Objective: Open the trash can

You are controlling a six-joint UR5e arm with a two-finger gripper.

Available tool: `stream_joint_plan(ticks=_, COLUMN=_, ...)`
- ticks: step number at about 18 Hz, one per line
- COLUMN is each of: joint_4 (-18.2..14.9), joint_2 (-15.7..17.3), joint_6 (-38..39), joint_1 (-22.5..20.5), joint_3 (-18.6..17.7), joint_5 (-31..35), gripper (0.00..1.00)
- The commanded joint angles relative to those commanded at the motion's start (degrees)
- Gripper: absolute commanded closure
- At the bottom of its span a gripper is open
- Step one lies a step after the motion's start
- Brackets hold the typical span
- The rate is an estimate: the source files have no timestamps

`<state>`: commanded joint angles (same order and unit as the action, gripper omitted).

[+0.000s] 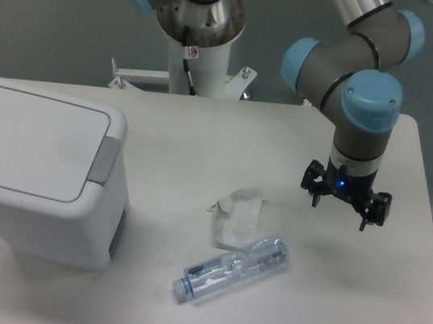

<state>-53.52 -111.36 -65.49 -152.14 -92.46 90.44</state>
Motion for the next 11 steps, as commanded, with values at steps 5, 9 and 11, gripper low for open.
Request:
stream_joint_plan(ticks=5, joint_4=-0.1, joint_2=1.7, joint_6=7.6, joint_1=2.9, joint_3=0.1, joint_5=-0.3, gripper=0.0)
stream_joint_plan(ticks=9, joint_4=-0.2, joint_2=4.7, joint_6=15.1, joint_1=3.3, joint_3=0.3, joint_5=-5.8, gripper=0.0)
stream_joint_plan(ticks=11, joint_4=-0.2, joint_2=6.6, joint_6=17.8, joint_1=3.1, joint_3=0.8, joint_5=-9.0, gripper=0.0)
